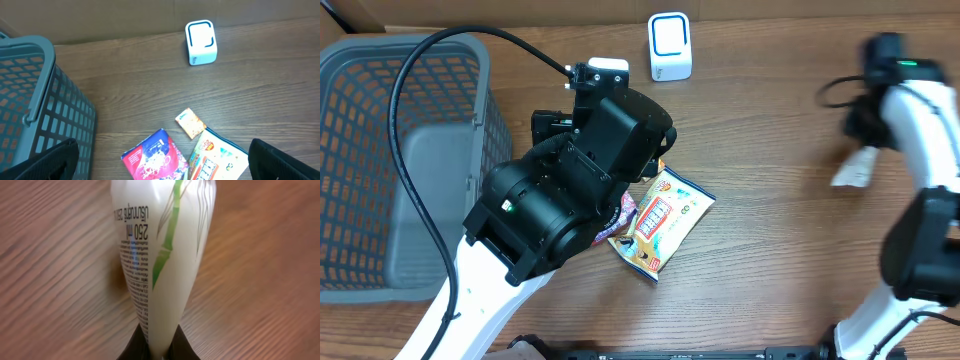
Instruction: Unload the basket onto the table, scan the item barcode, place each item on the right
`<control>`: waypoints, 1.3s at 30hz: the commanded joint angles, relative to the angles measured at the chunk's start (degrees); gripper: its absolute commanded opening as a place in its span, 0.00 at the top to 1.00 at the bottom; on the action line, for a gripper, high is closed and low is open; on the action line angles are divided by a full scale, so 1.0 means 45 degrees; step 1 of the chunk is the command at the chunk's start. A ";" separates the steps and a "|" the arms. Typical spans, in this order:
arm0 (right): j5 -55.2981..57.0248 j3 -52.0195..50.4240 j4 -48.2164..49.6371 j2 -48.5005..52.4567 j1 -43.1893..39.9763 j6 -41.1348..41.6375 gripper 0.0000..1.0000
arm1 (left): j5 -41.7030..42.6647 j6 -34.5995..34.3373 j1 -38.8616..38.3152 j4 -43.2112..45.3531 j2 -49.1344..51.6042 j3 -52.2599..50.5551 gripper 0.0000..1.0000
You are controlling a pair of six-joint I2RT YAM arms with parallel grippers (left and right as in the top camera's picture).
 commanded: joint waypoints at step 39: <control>-1.5528 0.2254 -0.0287 -0.0359 -0.4046 -0.5289 0.00 | -0.0165 0.0010 0.0063 0.0019 0.0024 0.0185 0.00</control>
